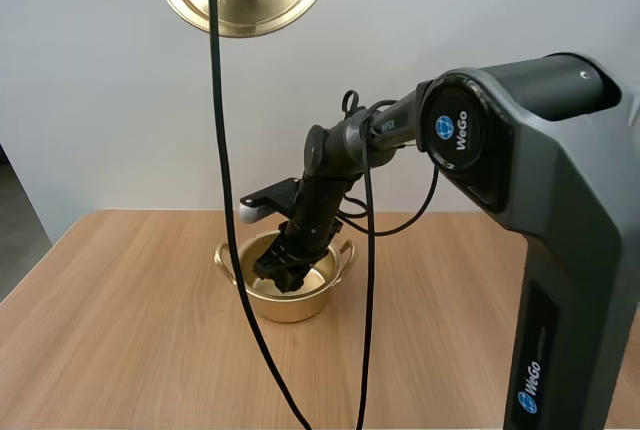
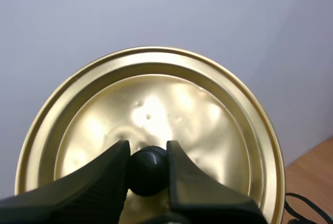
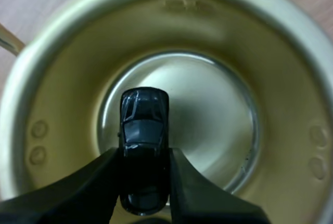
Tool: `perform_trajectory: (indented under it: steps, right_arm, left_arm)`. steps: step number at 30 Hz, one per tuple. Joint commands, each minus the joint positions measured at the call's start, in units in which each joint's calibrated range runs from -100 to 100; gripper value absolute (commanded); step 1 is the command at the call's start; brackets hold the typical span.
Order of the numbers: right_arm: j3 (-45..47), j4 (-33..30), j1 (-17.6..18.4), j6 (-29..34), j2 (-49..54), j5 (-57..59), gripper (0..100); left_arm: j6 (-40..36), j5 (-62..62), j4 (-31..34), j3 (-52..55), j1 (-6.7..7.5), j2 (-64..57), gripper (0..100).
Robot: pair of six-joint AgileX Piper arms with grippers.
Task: Open the pot, put the car inside, and close it
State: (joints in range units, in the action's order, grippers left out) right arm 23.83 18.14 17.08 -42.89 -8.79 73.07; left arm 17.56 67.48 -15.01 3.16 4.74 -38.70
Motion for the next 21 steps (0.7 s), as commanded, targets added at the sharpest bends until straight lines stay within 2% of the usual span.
perform_trajectory:
  steps: [1, 3, 5, 7, 8, 9, 11, 13, 15, 18, 21]
  right_arm:
    - [-0.2, 0.0, 0.0, 0.0, -1.1, -0.5, 0]
    - [-0.2, 0.0, 0.0, 0.0, -1.4, -0.8, 0]
    - [-0.2, 0.0, 0.0, 0.0, -1.4, -1.3, 32]
    - [-0.2, 0.0, 0.0, 0.1, -1.4, -2.6, 78]
    - [-0.2, 0.0, 0.0, 0.2, -1.4, -3.2, 89]
    - [-0.2, 0.0, 0.0, 0.6, -1.4, -3.6, 91]
    - [-0.2, 0.0, 0.0, 0.7, -1.1, -3.6, 79]
    - [-0.2, 0.0, 0.0, 0.7, 0.5, -3.9, 62]
    - [-0.2, -0.1, -0.8, 0.8, 3.0, -3.8, 52]
    - [-0.2, -0.8, -3.9, 2.5, 8.2, -4.2, 35]
    - [-0.2, -1.1, -9.1, 4.2, 13.7, -4.2, 1]
  left_arm:
    - [0.0, 0.0, 0.0, 0.0, -0.01, 0.0, 0]
    - [0.0, 0.0, 0.0, 0.0, -0.01, 0.0, 0]
    - [0.0, 0.0, 0.0, 0.0, -0.01, 0.0, 0]
    - [0.0, 0.0, 0.0, 0.0, -0.01, 0.0, 0]
    - [0.0, 0.2, 0.0, 0.0, -0.01, 0.0, 0]
    - [0.0, 0.4, 0.0, 0.0, -0.01, 0.0, 0]
    - [0.0, 0.8, 0.0, 0.0, -0.01, 0.0, 0]
    - [0.0, 0.8, 0.0, 0.0, -0.01, 0.0, 0]
    - [0.0, 1.5, 0.0, 0.0, -0.01, 0.0, 0]
    - [0.0, 4.9, -0.2, 0.0, -0.01, 0.6, 0]
    - [-0.4, 8.3, -0.2, 0.1, -0.01, 1.8, 0]
